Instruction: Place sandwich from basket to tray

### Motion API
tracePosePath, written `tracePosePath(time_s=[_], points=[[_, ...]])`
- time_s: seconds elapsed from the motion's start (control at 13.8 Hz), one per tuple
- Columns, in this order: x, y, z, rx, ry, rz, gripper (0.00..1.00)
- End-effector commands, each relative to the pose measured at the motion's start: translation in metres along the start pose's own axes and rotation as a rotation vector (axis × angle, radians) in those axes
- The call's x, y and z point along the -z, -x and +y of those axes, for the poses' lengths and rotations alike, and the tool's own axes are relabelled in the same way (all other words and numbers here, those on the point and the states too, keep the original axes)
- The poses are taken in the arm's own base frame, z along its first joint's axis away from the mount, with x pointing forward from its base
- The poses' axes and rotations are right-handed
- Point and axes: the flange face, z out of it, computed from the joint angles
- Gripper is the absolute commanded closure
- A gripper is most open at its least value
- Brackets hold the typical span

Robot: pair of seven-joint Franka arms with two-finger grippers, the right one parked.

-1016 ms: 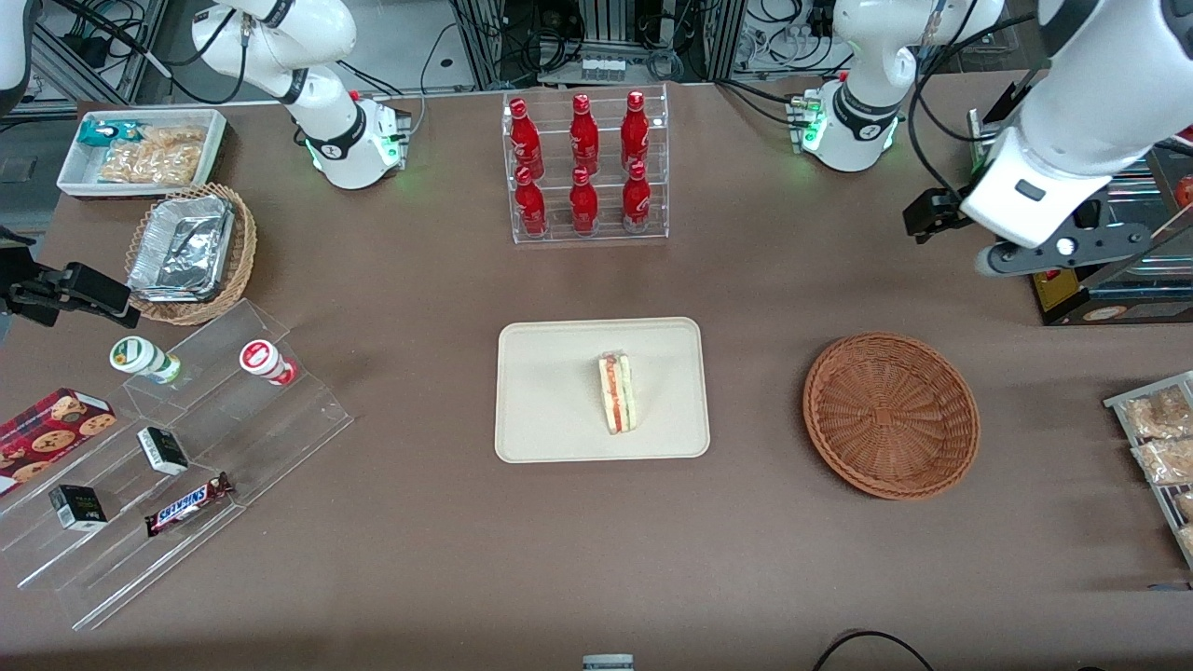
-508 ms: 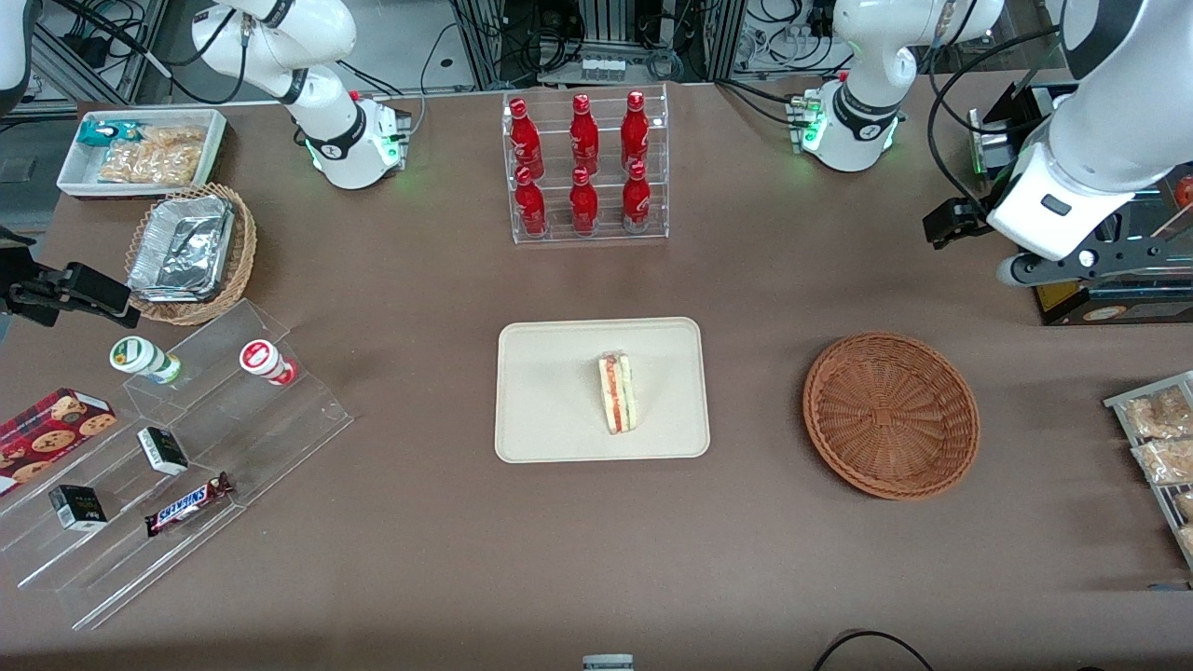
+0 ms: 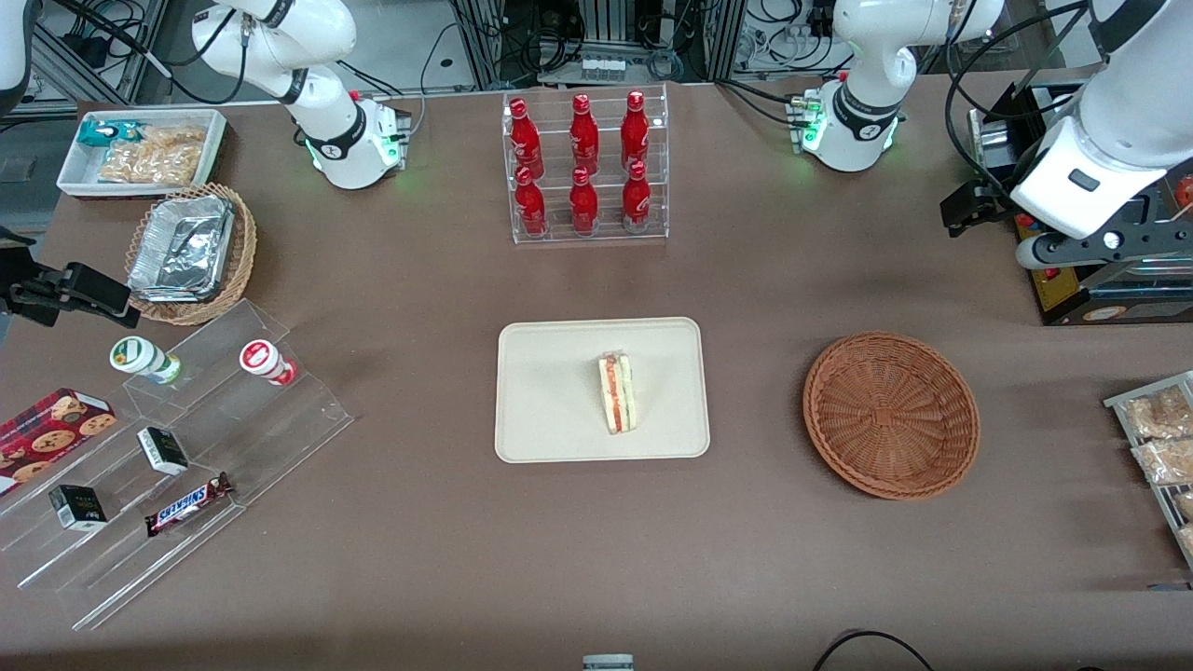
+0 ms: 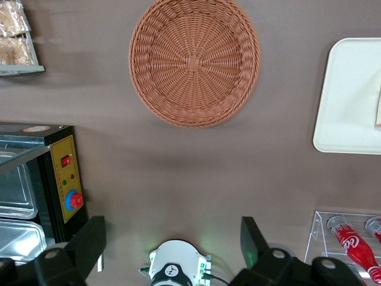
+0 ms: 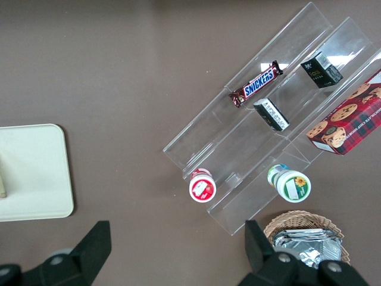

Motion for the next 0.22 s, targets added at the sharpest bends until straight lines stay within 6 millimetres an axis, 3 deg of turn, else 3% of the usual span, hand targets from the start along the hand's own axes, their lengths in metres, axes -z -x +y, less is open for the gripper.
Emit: tracePosePath(time_s=[0.0,0.15], points=[[0.0079,0.0026,-0.0095,0.007,0.015,0.007,0.0],[0.0063,0.0012,-0.0143,0.013,0.02,0.004,0.0]])
